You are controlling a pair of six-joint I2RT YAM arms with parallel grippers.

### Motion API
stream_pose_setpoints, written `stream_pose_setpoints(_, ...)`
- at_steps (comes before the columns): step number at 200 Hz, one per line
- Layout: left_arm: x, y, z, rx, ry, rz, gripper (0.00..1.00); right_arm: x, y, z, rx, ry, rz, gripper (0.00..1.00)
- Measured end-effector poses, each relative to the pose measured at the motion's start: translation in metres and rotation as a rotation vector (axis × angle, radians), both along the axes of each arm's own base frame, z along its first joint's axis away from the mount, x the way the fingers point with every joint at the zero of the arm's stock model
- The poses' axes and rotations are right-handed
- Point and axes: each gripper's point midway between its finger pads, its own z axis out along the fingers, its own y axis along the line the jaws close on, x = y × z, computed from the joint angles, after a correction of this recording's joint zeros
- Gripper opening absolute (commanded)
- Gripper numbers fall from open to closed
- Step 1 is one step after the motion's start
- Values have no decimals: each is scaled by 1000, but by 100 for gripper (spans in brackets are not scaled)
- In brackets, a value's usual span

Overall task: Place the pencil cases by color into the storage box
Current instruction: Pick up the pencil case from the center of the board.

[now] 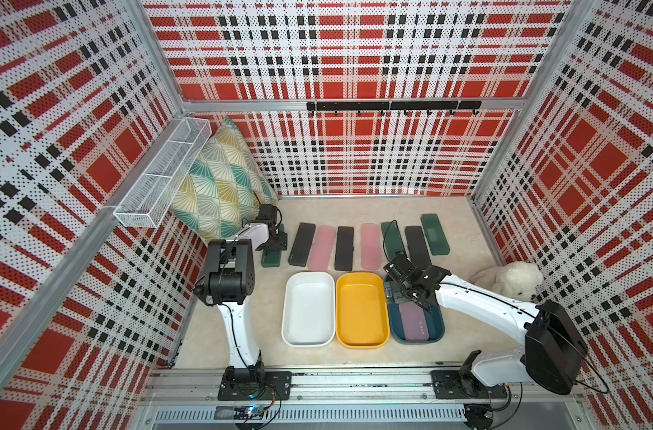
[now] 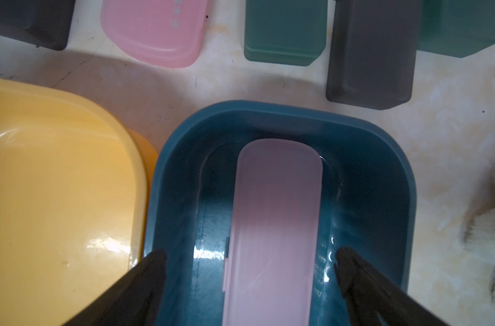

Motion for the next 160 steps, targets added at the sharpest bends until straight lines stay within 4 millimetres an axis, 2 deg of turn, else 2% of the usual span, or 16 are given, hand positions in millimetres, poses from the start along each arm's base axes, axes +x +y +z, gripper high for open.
stream_pose_setpoints(27,-1,-5,1,0,1,6,48,0,0,0,-1,0,3,100)
stream_pose_setpoints(55,-1,-20,11,-11,-16,0,47,0,0,1,0,-4,9,100)
stream_pose_setpoints(109,0,-48,62,-43,-116,6,46,0,-3,4,7,-14,23,100)
stream_pose_setpoints(160,-15,-63,103,-43,-165,34,46,3,-7,9,20,-27,46,100)
